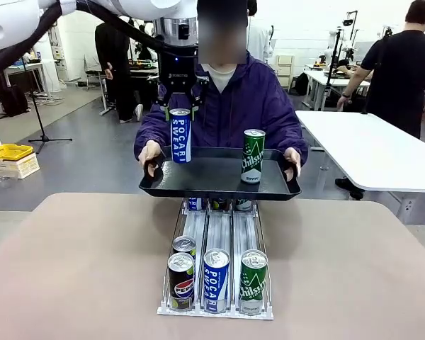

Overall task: Retrieve and hand over the desired beverage to the person.
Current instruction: Place the picked can on the Handle tray extended by the person.

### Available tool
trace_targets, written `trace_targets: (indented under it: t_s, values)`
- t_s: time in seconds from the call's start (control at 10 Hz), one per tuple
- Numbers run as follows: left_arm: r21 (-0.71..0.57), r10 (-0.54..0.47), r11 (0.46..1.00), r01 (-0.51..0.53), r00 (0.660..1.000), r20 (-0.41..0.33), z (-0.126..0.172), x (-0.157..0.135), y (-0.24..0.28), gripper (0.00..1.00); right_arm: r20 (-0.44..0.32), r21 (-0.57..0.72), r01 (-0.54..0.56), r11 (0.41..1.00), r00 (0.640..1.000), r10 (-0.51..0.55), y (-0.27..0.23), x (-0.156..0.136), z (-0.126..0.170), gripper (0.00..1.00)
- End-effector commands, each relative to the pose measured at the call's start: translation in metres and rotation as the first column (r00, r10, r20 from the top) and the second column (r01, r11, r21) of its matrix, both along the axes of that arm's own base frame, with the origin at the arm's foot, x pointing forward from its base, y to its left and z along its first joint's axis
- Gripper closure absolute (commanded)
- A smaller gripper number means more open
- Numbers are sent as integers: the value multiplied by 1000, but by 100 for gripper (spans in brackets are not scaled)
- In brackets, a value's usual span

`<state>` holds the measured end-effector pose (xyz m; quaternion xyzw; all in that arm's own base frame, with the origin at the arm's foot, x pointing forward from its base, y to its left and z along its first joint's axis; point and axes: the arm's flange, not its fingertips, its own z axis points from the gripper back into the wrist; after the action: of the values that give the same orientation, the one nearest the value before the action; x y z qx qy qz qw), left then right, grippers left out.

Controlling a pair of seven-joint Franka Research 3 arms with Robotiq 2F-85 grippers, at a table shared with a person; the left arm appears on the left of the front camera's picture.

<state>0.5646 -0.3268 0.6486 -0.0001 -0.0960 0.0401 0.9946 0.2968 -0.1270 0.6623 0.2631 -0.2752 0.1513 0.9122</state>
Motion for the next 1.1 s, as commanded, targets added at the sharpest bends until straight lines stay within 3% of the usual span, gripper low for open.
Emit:
trace_targets:
  t_s: [0.0,0.1,0.5,1.0]
  values:
    - [-41,5,999,-5,1000,-4,26,0,0,43,3,-10,-3,1000,1000,3,-1,4,0,0]
    - [0,0,1000,0,1000,0,0,0,0,43,3,-10,-3,1000,1000,3,-1,4,0,0]
    - [0,0,1000,0,1000,0,0,0,0,43,3,-10,-3,1000,1000,3,-1,4,0,0]
    - [-64,-28,998,22,994,-103,-18,15,-3,43,3,-10,-3,1000,1000,3,-1,4,0,0]
